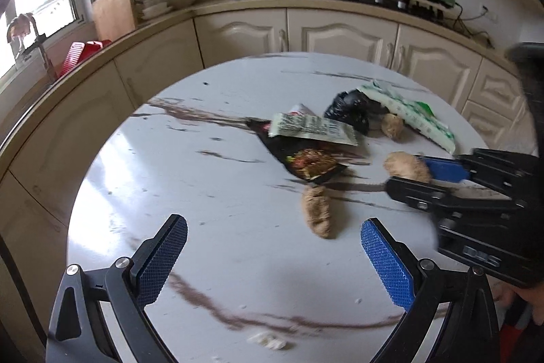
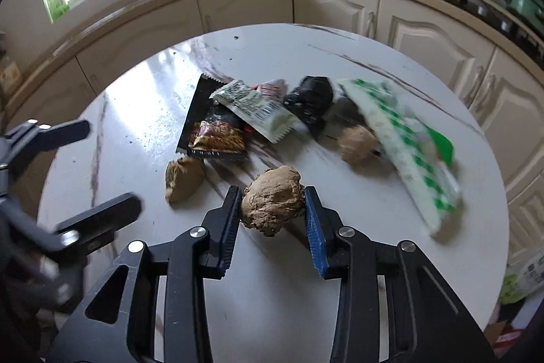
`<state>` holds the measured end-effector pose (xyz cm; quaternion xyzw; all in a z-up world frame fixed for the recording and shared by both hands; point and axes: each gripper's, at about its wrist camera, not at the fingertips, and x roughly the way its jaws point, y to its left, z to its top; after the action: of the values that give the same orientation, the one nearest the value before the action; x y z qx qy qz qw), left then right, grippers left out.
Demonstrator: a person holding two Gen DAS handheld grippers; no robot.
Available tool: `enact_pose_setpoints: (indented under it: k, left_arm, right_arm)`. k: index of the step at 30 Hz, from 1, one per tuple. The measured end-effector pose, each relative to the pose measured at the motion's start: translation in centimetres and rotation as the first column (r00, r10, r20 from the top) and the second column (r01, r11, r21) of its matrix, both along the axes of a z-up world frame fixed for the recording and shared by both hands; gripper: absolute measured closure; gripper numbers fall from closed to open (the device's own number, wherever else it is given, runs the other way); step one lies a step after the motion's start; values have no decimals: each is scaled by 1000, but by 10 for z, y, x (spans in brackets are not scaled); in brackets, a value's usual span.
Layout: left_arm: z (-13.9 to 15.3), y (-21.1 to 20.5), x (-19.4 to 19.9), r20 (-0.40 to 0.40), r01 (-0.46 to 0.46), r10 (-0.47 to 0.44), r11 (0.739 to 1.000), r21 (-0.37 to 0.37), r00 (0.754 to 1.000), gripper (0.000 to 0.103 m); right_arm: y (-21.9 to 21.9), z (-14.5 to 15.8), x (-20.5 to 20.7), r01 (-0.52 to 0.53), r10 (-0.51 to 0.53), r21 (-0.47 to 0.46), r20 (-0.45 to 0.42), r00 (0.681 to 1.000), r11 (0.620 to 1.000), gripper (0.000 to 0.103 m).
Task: Collect trash
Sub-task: 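Grasp a bread piece with the left tool while the right tool grasps another bread piece, then carry both bread pieces to the blue bin and open both tools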
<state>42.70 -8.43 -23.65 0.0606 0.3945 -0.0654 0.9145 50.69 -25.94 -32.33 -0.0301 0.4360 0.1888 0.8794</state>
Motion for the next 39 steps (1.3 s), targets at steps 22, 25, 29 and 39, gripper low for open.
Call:
enact_pose_setpoints:
  k: [22,25,29,39]
  left_arm:
    - [-14,-8,13,-29,41,-43,997,-72,999,83]
    - [4,-13,-15,14,46,-45,995,-87,999,83]
    - [28,-18,-48,69,73,-66,992,-103,995,82]
    - [68,-86,-114,133,201,-189,976,-88,973,82]
  right_arm:
    - [-31,27,-39,2,-9,121,51,999,993,68]
    - [-33,37,-52,1,-10,134,68,998,991,68]
    - [-42,53,-76,1,-17,158,102,995,987,68]
    - [-114,84,-149,94,-128,195,168,978,976,68]
